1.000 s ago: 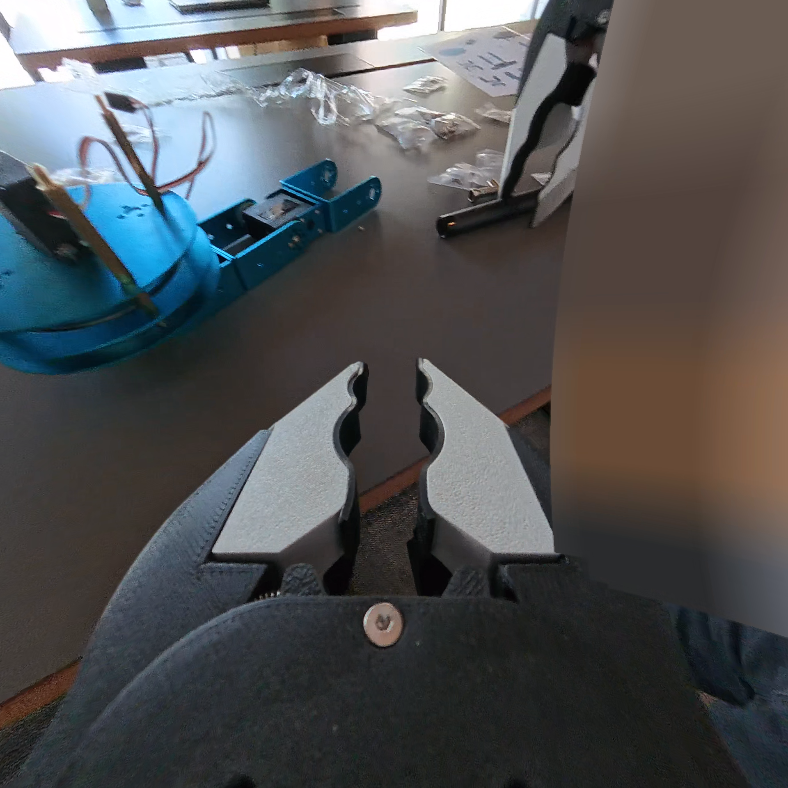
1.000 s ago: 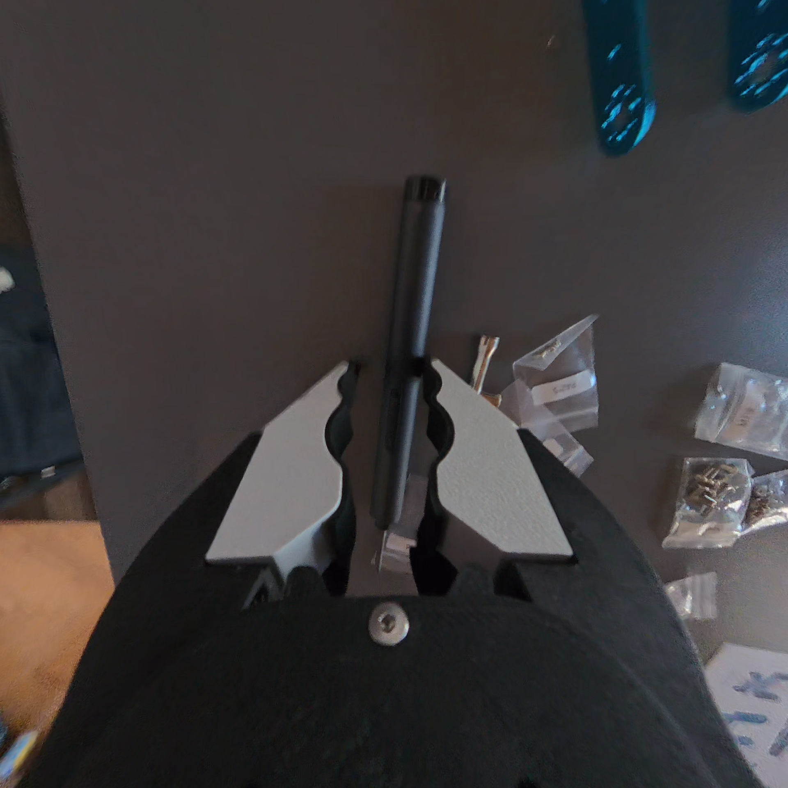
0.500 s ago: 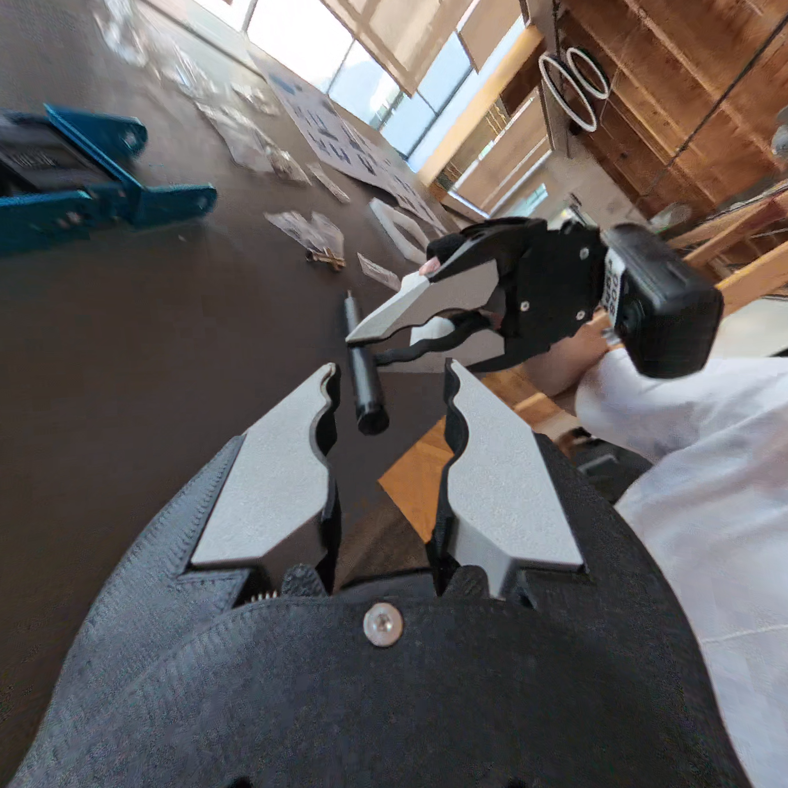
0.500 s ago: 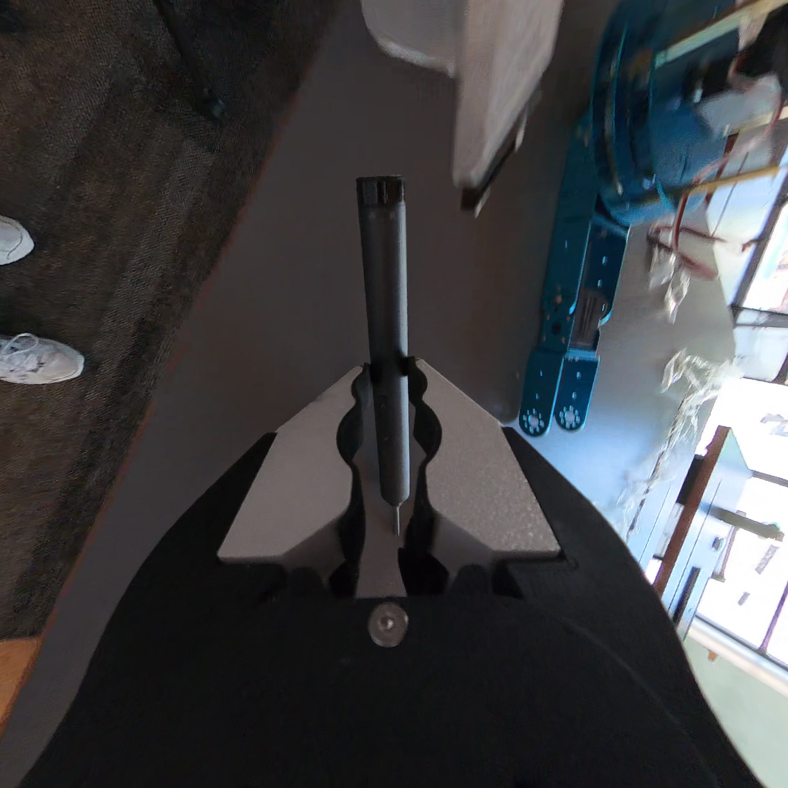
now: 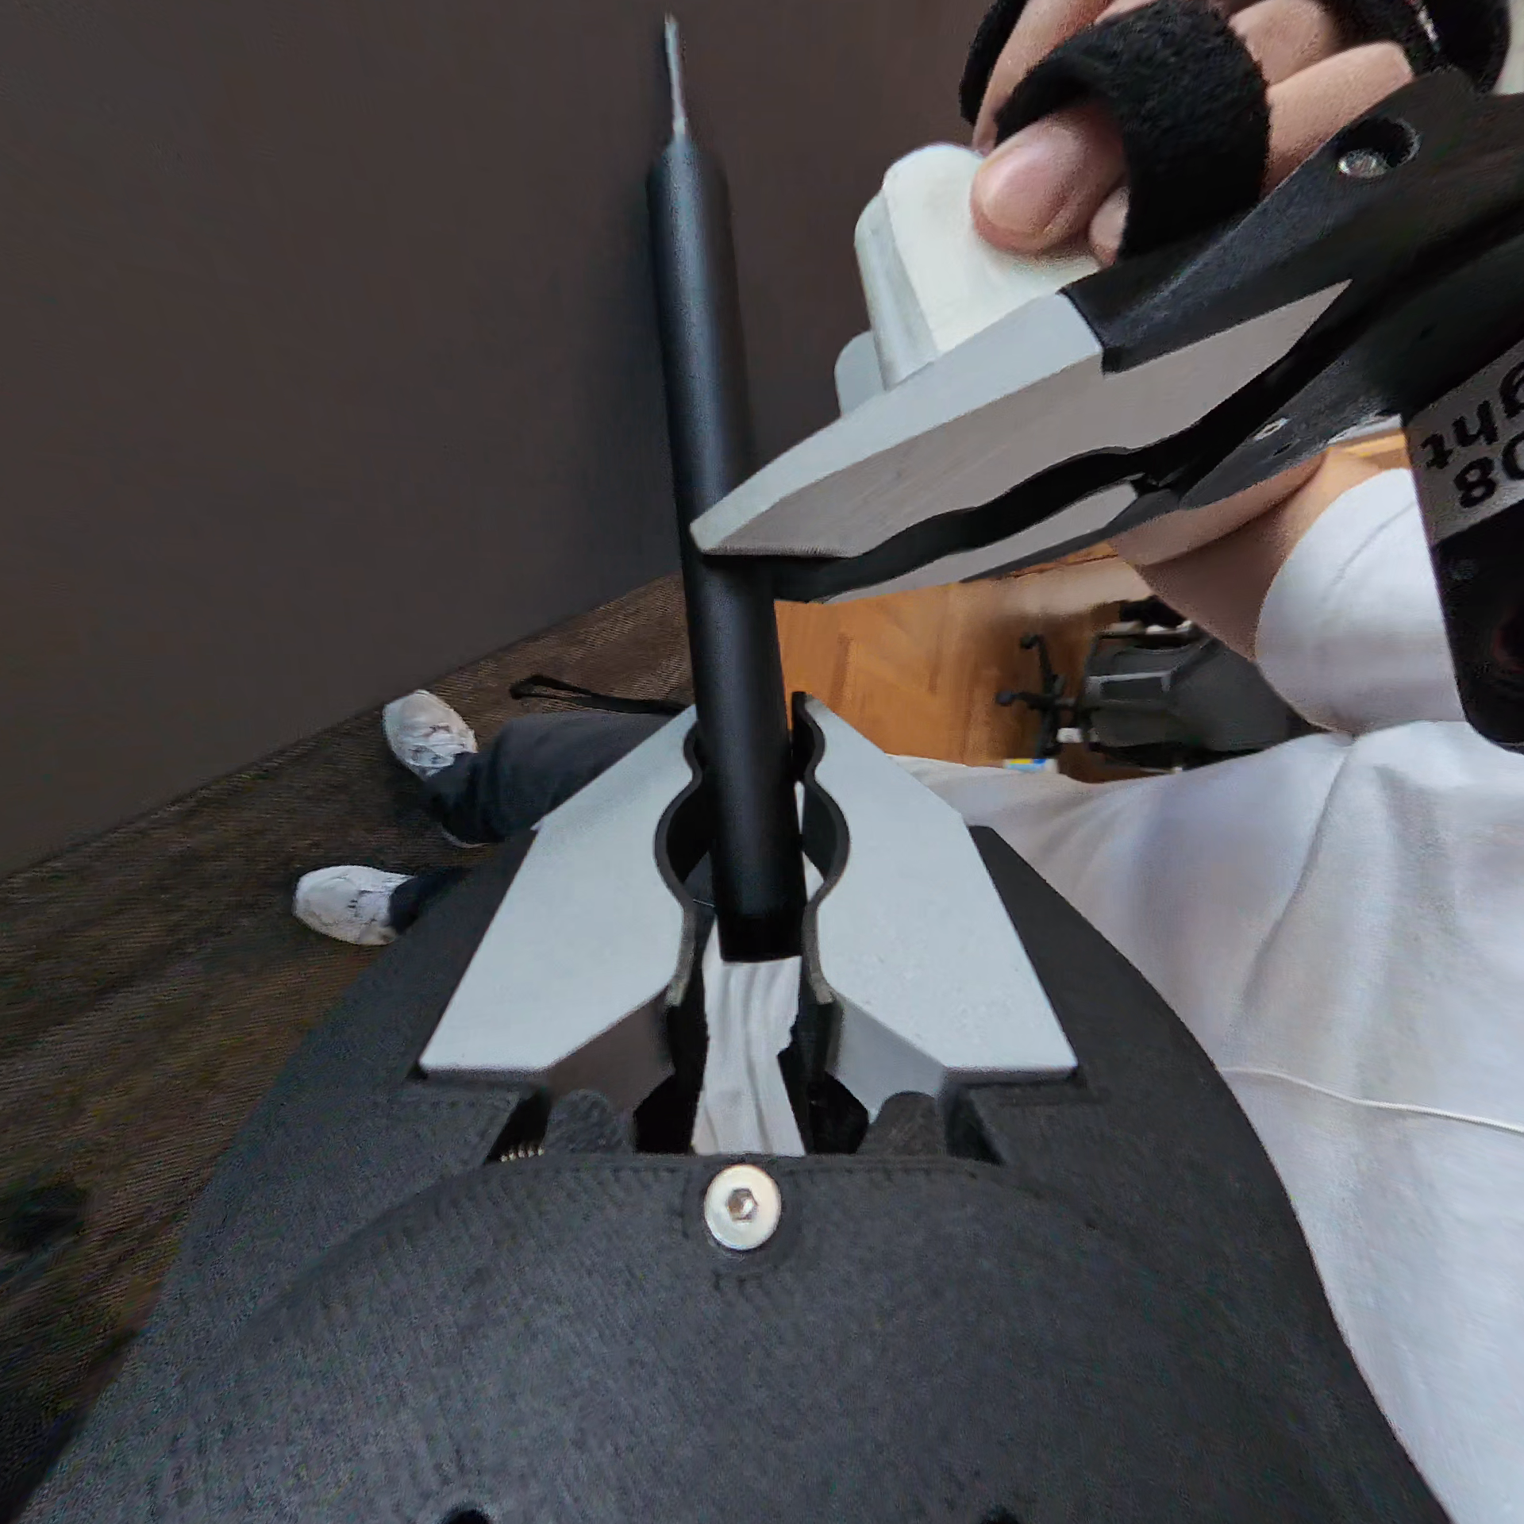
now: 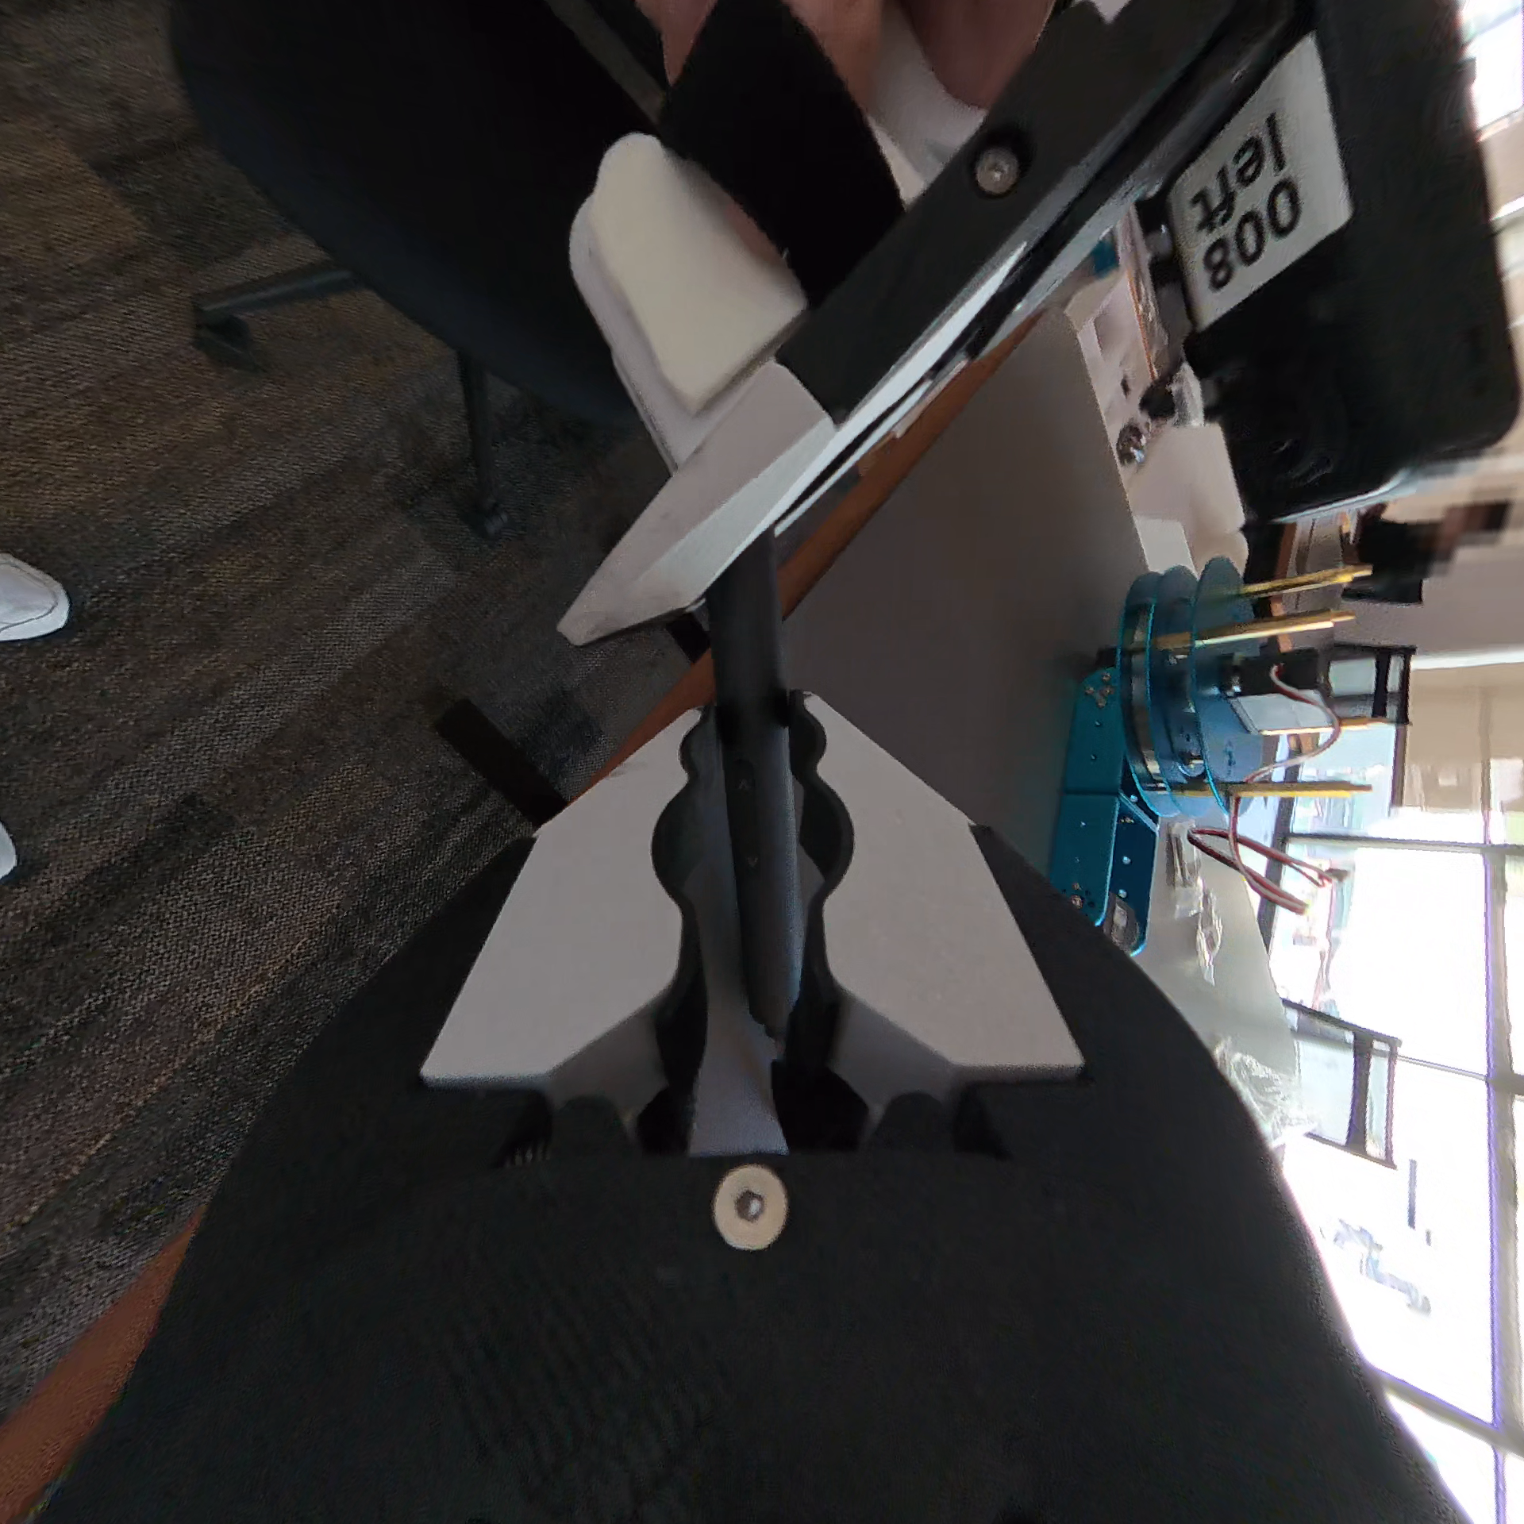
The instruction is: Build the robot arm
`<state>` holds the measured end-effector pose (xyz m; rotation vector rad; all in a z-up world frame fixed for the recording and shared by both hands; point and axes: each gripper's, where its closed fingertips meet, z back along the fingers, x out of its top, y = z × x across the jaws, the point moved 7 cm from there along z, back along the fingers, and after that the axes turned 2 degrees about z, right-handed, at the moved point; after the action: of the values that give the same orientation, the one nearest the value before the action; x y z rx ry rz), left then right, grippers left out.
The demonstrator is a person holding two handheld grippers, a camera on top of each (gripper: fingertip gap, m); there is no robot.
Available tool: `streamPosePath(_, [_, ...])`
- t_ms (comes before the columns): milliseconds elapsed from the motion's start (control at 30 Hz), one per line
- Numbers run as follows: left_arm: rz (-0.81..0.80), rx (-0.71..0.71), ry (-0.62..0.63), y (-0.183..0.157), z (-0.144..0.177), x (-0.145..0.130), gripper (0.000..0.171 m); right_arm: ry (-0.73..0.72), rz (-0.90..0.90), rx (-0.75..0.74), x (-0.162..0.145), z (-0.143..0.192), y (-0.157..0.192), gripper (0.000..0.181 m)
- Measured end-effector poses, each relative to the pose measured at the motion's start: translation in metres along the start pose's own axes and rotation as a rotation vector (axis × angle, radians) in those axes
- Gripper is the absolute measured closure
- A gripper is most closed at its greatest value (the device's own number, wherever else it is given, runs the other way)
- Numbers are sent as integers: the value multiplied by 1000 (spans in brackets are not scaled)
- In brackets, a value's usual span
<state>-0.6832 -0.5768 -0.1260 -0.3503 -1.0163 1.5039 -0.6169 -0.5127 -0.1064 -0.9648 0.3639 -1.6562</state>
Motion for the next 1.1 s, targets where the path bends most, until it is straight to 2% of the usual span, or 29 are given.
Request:
streamPosePath(100, [108,-62,-16,-2,-13,-5,157,-63,-5,27,-7,3,5,164])
streamPosePath(167, [199,-108,-70,-4,-19,-6,157,-77,-51,24,-15,4,5,161])
streamPosePath(233, [309,-211,-147,-10,-24,-3,157,-36,-157,-25,-27,8,0,149])
streamPosePath(300, [377,-225,-226,-11,-28,-2,157,-6,-337,-51,-40,25,-2,147])
streamPosePath(367, [403,-210,-264,-15,-35,-3,157,-31,-664,-67,-51,49,-1,140])
streamPosePath(400, [420,-225,-295,-18,-38,-3,157,-90,-916,-49,-55,62,0,142])
streamPosePath(500, [464,-237,-379,-27,-47,-2,157,-486,-1635,222,-52,86,11,135])
streamPosePath(533, [479,-251,-410,-30,-50,-1,157,-531,-1780,279,-58,86,14,136])
streamPosePath(600, [508,-298,-462,-36,-56,0,157,-468,-1937,324,-76,78,20,132])
streamPosePath(633, [524,-314,-487,-38,-58,2,157,-444,-2000,351,-82,74,20,128])
streamPosePath(667, [535,-328,-504,-40,-59,3,157,-441,-2042,393,-84,70,19,133])
streamPosePath(800, [520,-310,-529,-44,-64,8,157,-327,-2120,490,-83,53,21,137])
streamPosePath(867, [499,-331,-556,-46,-61,13,157,-364,-2157,513,-80,47,15,136])
streamPosePath(933, [474,-373,-557,-48,-56,19,157,-398,-2173,470,-84,42,8,138])
streamPosePath(1000, [446,-377,-546,-45,-49,24,157,-503,-2222,418,-87,38,-4,151])
streamPosePath(1100, [444,-417,-492,-40,-42,29,157,-573,-2268,376,-89,28,-18,157])
